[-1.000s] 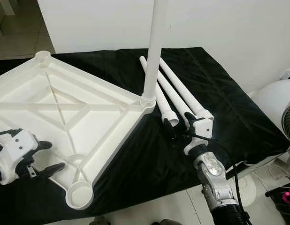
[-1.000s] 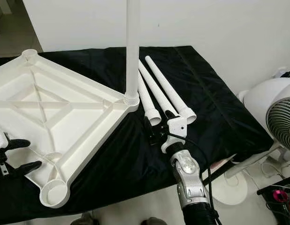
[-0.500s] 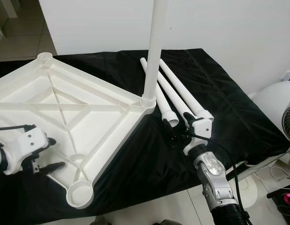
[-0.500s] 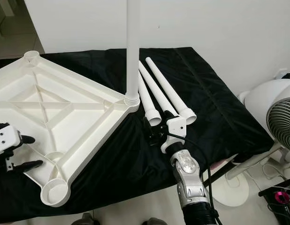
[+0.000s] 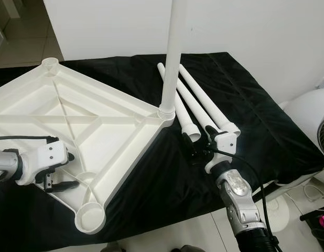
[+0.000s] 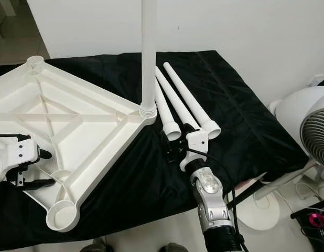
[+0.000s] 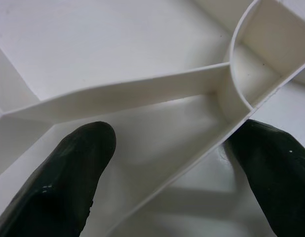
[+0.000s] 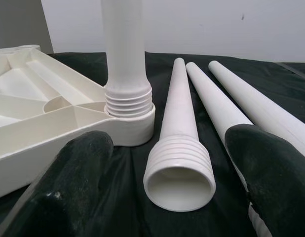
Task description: Building children table
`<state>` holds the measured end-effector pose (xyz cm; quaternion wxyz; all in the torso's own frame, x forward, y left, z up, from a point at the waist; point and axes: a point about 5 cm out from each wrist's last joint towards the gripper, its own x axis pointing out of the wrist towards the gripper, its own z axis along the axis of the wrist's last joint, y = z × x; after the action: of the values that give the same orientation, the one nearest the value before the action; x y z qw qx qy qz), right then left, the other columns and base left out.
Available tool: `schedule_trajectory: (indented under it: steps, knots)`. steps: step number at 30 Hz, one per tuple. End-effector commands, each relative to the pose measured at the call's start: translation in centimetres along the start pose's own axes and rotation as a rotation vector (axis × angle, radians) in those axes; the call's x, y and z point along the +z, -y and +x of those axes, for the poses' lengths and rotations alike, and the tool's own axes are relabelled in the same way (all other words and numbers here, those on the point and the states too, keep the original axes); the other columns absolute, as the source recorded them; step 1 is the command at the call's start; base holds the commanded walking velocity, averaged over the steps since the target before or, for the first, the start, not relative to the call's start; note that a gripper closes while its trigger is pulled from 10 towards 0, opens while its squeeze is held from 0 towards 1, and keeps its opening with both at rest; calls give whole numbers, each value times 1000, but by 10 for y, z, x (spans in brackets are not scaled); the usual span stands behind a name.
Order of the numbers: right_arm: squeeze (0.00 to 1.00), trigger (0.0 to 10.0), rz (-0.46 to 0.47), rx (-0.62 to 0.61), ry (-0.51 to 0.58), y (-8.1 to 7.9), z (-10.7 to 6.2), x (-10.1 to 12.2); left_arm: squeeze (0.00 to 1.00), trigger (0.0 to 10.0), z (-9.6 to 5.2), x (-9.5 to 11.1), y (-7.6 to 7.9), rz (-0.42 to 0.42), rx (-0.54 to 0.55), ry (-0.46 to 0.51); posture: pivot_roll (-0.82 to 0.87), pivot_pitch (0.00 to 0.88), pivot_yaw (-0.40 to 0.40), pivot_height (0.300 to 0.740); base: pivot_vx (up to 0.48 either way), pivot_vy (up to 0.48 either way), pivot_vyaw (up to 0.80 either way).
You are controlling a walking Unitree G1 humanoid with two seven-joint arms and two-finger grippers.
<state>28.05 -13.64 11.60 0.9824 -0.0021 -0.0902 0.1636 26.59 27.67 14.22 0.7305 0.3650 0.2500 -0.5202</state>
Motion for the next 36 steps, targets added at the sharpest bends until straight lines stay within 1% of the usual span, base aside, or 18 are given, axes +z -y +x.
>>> schedule_trajectory:
  steps: [1, 2, 3, 4, 5, 10, 18, 20, 22, 26, 27, 28, 29, 30, 32, 33, 34, 36]
  knots:
    - [0, 10000, -13, -12, -8, 4, -1, 1, 0, 6196, 4, -1, 1, 13, -49, -15, -18, 65, 7, 740, 0, 0, 0]
    - [0, 10000, -14, -19, -10, 5, -2, 0, 0, 2118, 5, -3, 1, 8, -50, -15, -18, 65, 7, 740, 0, 0, 0]
    - [0, 10000, -15, -24, -11, 5, -3, 0, 0, 1490, 6, -5, 1, 4, -50, -15, -18, 65, 7, 740, 0, 0, 0]
    - [0, 10000, -15, -24, -11, 5, -3, 0, 0, 1490, 6, -5, 1, 4, -50, -15, -18, 65, 7, 740, 0, 0, 0]
    - [0, 10000, -15, -27, -11, 6, -3, 0, 0, 0, 7, -7, 5, 3, -63, -17, -22, 70, 11, 740, 0, 0, 0]
    - [0, 10000, -15, -32, -11, 6, -3, 1, 0, 0, 10, -10, 12, -1, -79, -8, -22, 70, 11, 740, 0, 0, 0]
    - [0, 10000, -15, -26, -11, 5, 1, 1, 0, 0, 18, -9, 18, 18, -55, 19, -10, 74, -1, 740, 0, 0, 0]
    - [0, 10000, -17, -26, -10, 5, 2, 2, 0, 0, 24, -2, 23, 50, -45, 51, -10, 74, -1, 740, 0, 0, 0]
    - [0, 10000, -17, -26, -10, 5, 2, 2, 0, 0, 24, -2, 23, 50, -45, 51, -10, 74, -1, 740, 0, 0, 0]
    - [0, 10000, -18, -27, -10, 5, 2, 2, 0, 0, 29, 6, 25, 73, -31, 90, -14, 75, -4, 740, 0, 0, 0]
    - [0, 10000, -18, -28, -11, 6, 2, 2, 0, 0, 32, 11, 27, 87, -21, 113, -14, 75, -4, 740, 0, 0, 0]
    - [0, 10000, -18, -28, -11, 6, 2, 2, 0, 0, 32, 11, 27, 87, -21, 113, -14, 75, -4, 740, 0, 0, 0]
    - [0, 10000, -17, -29, -11, 6, 2, 2, 0, 0, 34, 18, 28, 102, -12, 141, -16, 74, -2, 740, 0, 0, 0]
    - [0, 10000, -16, -33, -10, 6, 2, 2, 0, 3216, 38, 25, 30, 108, -3, 174, -16, 74, -2, 740, 0, 0, 0]
    - [0, 10000, -14, -36, -9, 6, 2, 2, 0, 3216, 40, 30, 31, 111, 3, 196, -16, 74, -2, 740, 0, 0, 0]
    - [0, 10000, -13, -39, -8, 6, 3, 2, 0, 6824, 44, 34, 32, 116, 10, 219, -16, 74, -2, 740, 0, 0, 0]
    - [0, 10000, -11, -41, -8, 6, 3, 2, 0, 10000, 47, 38, 34, 120, 21, 237, -16, 76, 1, 740, 0, 0, 0]
    - [0, 10000, -10, -42, -7, 5, 3, 2, 0, 10000, 49, 41, 34, 124, 30, 246, -16, 76, 1, 740, 0, 0, 0]
